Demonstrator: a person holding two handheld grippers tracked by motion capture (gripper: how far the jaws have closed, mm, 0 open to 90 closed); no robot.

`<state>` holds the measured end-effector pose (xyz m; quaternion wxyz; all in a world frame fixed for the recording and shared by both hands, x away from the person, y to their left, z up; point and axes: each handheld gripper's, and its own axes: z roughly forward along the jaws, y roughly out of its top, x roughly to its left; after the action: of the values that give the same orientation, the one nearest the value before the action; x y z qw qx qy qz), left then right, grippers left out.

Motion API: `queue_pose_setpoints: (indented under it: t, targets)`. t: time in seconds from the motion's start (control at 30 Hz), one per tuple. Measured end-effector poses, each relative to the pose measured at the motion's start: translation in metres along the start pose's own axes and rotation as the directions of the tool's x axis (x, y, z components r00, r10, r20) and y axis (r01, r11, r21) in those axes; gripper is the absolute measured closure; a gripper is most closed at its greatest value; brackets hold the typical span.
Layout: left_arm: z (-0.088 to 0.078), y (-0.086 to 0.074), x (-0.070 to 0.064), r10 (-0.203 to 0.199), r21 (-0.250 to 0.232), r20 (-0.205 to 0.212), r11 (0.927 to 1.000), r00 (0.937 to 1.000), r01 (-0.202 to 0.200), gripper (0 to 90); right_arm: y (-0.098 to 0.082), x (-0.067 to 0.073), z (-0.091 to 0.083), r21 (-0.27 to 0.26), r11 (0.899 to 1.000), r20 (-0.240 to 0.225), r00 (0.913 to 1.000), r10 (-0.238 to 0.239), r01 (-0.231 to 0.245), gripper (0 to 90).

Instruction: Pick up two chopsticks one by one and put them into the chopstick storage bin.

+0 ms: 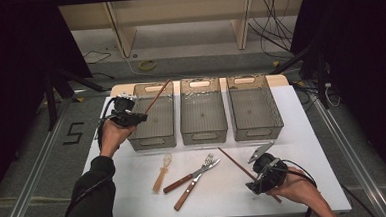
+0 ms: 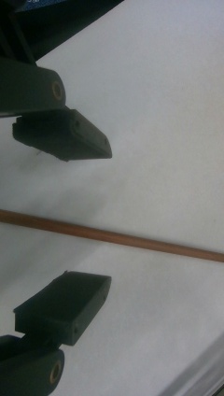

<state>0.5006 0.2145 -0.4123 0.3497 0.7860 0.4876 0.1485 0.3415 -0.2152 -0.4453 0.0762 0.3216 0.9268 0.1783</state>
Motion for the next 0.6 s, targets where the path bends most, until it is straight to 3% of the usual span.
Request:
queue_pose_setpoints:
  t: [0.6]
  targets:
    - [0.014, -0.003, 0.005, -0.051, 0.008, -0.017, 0.9986, 0.9985, 0.052, 84.4, 0.000, 0.000, 0.000, 0.001, 1.000, -0.003, 1.0000, -0.001, 0.001, 33.3]
